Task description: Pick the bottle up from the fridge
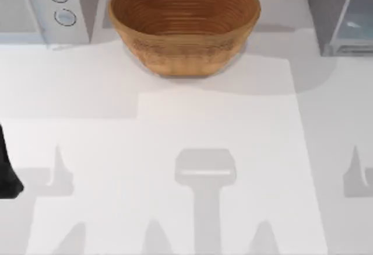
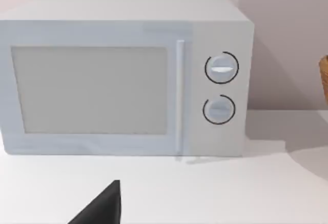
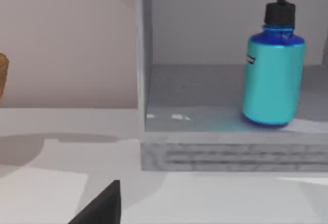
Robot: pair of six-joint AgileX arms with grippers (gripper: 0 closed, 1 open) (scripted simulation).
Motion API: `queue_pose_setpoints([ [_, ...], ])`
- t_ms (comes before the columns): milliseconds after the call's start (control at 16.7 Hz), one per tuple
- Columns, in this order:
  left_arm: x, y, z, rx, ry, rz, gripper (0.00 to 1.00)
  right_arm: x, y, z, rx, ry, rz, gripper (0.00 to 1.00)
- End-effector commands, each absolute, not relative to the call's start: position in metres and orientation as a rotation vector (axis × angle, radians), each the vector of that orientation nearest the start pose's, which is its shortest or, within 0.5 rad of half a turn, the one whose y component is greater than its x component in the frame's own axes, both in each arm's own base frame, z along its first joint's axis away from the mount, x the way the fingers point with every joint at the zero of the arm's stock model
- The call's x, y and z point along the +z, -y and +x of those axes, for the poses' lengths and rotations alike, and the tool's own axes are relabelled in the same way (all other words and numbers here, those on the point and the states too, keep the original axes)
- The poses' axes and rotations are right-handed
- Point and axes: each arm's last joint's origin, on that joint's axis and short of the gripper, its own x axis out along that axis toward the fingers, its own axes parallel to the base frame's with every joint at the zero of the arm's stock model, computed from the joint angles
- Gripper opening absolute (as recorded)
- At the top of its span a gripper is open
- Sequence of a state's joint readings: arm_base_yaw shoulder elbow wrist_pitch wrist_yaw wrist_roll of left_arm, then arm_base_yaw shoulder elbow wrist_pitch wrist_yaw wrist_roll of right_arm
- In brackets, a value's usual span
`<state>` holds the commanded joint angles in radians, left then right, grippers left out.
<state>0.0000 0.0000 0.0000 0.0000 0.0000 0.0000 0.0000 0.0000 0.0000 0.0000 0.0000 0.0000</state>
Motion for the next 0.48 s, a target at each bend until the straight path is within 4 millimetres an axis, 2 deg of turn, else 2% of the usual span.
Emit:
queue_pose_setpoints([
  [240, 0.16, 0.001, 0.106, 0.0, 0.0, 0.0, 1.0, 0.162, 0.002, 0.107, 0.0, 0.005, -0.001, 1.0],
  [480, 0.16, 0.001, 0.106, 0.0, 0.0, 0.0, 1.0, 0.173, 0.008, 0.118, -0.002, 0.031, -0.009, 1.0],
])
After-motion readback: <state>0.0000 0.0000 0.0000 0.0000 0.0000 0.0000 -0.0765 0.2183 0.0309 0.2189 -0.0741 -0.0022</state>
